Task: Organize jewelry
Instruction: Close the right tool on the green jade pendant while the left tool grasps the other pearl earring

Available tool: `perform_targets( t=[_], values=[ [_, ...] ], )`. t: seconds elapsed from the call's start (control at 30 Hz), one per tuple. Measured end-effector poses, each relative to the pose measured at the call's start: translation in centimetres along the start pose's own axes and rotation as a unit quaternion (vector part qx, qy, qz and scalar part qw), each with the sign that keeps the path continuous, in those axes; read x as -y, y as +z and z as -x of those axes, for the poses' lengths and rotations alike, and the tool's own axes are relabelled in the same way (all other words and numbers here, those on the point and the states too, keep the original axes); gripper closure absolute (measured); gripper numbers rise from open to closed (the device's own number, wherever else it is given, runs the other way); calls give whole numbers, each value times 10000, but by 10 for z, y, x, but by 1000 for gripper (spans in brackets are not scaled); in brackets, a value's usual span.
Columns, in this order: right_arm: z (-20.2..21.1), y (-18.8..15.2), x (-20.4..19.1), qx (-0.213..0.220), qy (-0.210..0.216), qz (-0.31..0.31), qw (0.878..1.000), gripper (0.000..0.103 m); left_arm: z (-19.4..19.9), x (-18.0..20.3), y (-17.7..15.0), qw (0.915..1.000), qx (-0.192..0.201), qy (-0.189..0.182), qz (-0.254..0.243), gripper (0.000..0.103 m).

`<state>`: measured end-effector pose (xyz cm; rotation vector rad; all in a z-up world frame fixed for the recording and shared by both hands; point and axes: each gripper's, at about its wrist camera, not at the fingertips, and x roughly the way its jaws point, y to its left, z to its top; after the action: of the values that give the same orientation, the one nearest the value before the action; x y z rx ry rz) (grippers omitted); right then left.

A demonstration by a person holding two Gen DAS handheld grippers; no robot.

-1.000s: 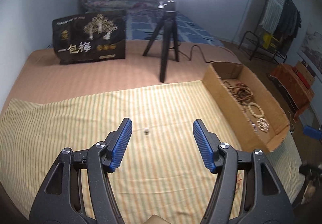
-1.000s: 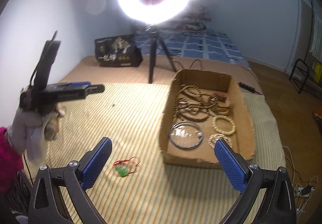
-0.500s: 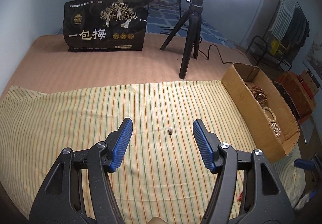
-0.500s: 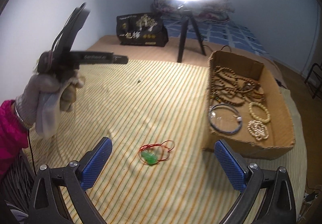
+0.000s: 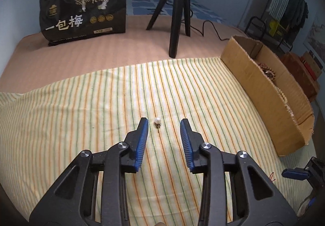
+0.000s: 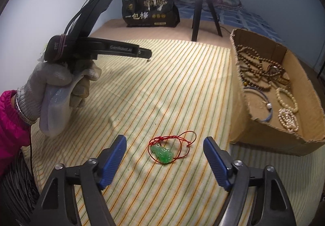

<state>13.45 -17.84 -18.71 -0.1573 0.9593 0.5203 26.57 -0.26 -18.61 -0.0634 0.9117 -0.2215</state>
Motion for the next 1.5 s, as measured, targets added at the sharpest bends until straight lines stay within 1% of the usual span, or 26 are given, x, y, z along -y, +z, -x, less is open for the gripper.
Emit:
perform_targets(
  t=[0.07,0.17,0.33,0.43,0.63,0.77,0.87,0.97,1.0,1.1,1.13,1.5],
  values=[
    [-4,-1,-1,-35,25,13,10000,30,-4,1,-1,10000,-35,20,-25,71],
    [-9,-1,-2,-72,64,36,9999,35,-10,2,0,10000,-80,27,-20,74],
    [-17,1,-4,-144,133,71,9998,47,-18,1,1,9999,-124,44,-16,75],
    [-20,1,-5,-201,172,102,9996,54,-21,0,1,9999,-145,61,-26,79],
    [-23,-1,-8,-272,124,189,9994,58,-23,-1,0,9998,-150,80,-57,82],
    [-23,-4,-10,-310,69,264,9991,58,-24,-1,0,9998,-144,95,-53,87],
    [-24,-7,-12,-333,3,324,9989,61,-24,-2,0,9998,-141,104,-36,90],
    [-24,-8,-12,-343,-80,381,9987,70,-24,-3,0,9999,-135,105,-24,93],
    [-24,-8,-12,-348,-126,393,9985,76,-24,-3,0,9998,-135,107,-24,94],
    [-23,-8,-10,-349,-113,351,9987,80,-23,-3,0,9998,-130,116,-32,95],
    [-22,-9,-9,-344,-114,340,9988,87,-23,-3,0,9998,-128,120,-35,95],
    [-16,-7,-3,-194,-67,161,9997,87,-10,0,-2,9998,-55,164,-62,97]
  ],
)
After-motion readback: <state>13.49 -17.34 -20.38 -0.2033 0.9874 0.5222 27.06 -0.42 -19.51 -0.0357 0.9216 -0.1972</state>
